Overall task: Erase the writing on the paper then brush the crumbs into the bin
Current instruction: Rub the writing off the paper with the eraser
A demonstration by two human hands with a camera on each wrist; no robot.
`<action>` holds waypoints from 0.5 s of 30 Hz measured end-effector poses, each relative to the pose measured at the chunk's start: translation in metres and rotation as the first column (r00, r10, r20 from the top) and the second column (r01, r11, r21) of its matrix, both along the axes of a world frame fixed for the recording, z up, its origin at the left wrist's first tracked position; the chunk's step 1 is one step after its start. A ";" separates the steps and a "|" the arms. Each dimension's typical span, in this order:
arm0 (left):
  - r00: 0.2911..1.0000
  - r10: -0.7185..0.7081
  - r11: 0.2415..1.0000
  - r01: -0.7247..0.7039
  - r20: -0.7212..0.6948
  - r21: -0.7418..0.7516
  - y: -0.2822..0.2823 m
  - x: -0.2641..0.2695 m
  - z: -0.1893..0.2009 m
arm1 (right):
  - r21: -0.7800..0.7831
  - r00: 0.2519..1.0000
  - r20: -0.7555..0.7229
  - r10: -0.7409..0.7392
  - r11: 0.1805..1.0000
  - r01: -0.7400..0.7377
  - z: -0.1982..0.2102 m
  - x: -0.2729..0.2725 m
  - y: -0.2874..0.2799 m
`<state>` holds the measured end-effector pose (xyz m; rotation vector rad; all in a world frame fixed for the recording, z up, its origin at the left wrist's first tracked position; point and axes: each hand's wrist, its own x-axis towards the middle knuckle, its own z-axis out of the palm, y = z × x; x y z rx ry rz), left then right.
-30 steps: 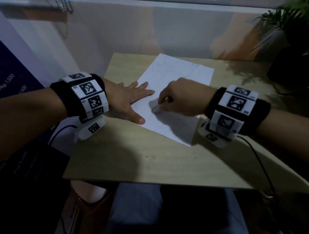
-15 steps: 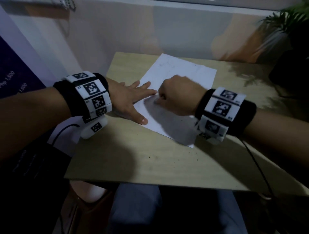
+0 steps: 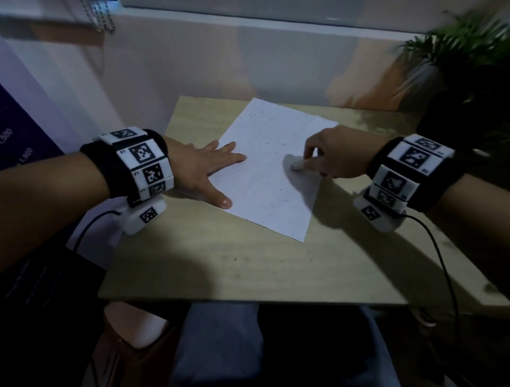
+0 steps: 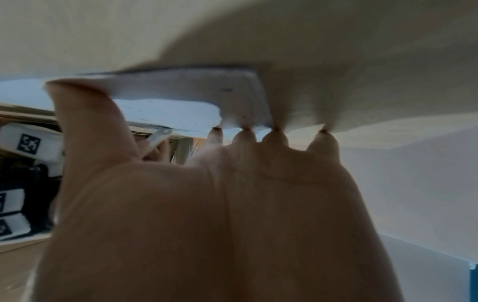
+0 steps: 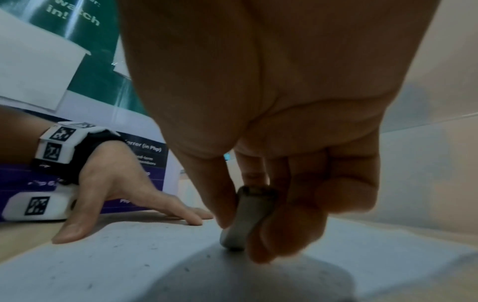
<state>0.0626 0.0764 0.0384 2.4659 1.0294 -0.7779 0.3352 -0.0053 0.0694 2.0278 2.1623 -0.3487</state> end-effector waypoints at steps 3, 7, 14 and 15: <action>1.000 -0.019 1.000 0.019 -0.018 -0.005 0.001 0.001 0.001 | 0.049 0.998 0.012 -0.061 0.997 0.060 -0.001 0.029 -0.017; 1.000 -0.024 1.000 0.024 -0.017 0.009 0.003 0.004 0.008 | 0.045 0.984 0.057 -0.166 0.986 0.164 -0.004 0.060 -0.031; 0.979 0.005 0.984 -0.042 0.205 0.174 0.006 0.021 0.015 | -0.065 0.942 0.259 -0.212 0.970 0.236 -0.001 0.086 -0.038; 0.978 0.018 0.981 -0.057 0.206 0.186 0.007 0.024 0.015 | -0.060 0.937 0.278 -0.211 0.970 0.236 -0.001 0.084 -0.037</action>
